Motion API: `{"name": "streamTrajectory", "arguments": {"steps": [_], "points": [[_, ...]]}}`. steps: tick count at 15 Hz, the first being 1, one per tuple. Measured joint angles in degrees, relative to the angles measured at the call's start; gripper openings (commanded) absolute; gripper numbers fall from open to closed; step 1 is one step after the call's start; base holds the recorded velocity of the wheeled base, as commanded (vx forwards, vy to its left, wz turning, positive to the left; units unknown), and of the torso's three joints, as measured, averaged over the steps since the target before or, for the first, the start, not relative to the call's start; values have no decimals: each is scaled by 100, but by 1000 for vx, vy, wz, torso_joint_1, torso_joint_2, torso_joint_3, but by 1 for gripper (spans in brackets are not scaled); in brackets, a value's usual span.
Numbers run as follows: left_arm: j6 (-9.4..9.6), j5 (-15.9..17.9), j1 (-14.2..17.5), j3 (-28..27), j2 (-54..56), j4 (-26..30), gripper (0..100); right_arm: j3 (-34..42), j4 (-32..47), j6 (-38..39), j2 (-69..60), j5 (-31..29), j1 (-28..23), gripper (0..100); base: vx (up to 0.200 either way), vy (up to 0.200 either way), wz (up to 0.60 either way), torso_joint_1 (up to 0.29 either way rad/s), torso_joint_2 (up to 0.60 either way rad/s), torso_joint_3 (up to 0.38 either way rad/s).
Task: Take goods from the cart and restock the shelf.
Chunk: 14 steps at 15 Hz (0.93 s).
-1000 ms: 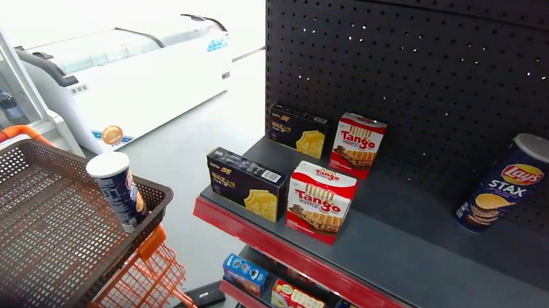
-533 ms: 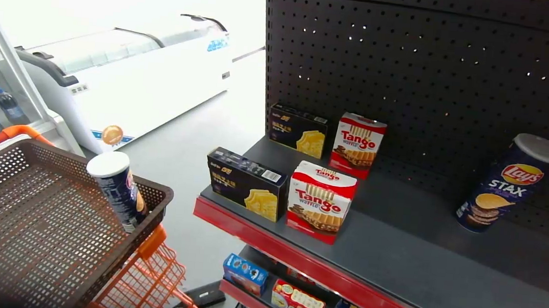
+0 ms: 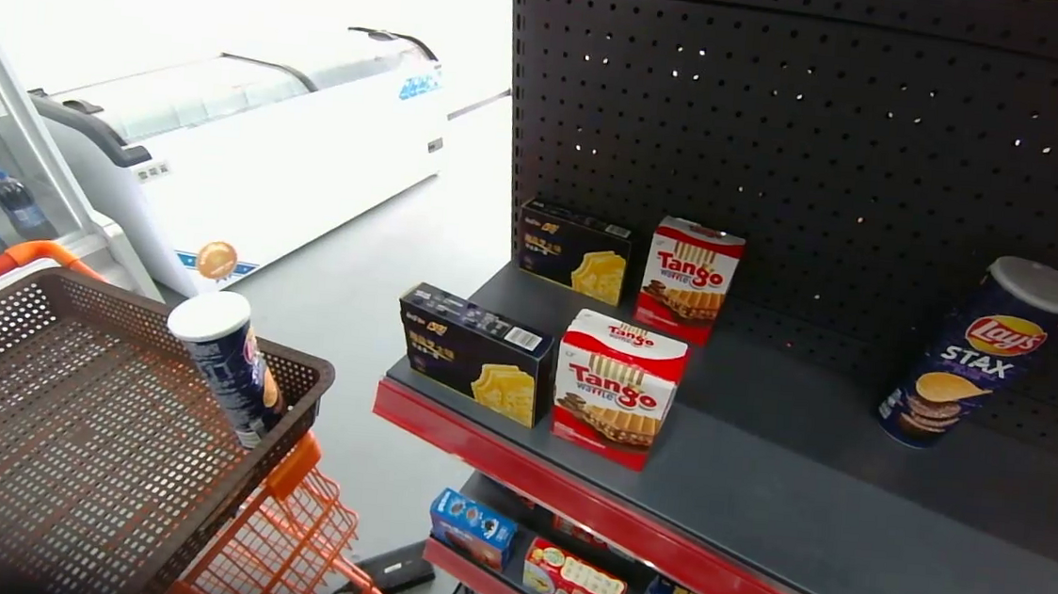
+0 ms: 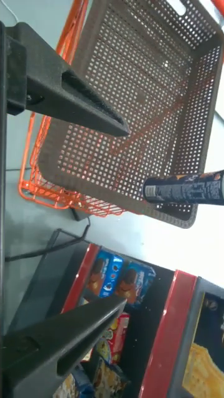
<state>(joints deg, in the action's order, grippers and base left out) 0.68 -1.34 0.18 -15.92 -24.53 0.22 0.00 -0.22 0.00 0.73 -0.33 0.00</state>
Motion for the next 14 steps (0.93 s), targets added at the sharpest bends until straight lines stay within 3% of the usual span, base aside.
{"name": "streamTrajectory", "arguments": {"steps": [3, 7, 14], "points": [[35, 224, 362, -404, -1821, -917, 100, 0, 0, 0, 0, -2, 0, 100, 0, 0, 0, 0, 0, 0], [134, 352, 697, -596, -3996, -2654, 100, 0, 0, 0, 0, 0, 0, 100, 0, 0, 0, 0, 0, 0], [301, 152, 758, -566, -6593, -5778, 100, 0, 0, 0, 0, -2, 0, 100, 0, 0, 0, 0, 0, 0]]}}
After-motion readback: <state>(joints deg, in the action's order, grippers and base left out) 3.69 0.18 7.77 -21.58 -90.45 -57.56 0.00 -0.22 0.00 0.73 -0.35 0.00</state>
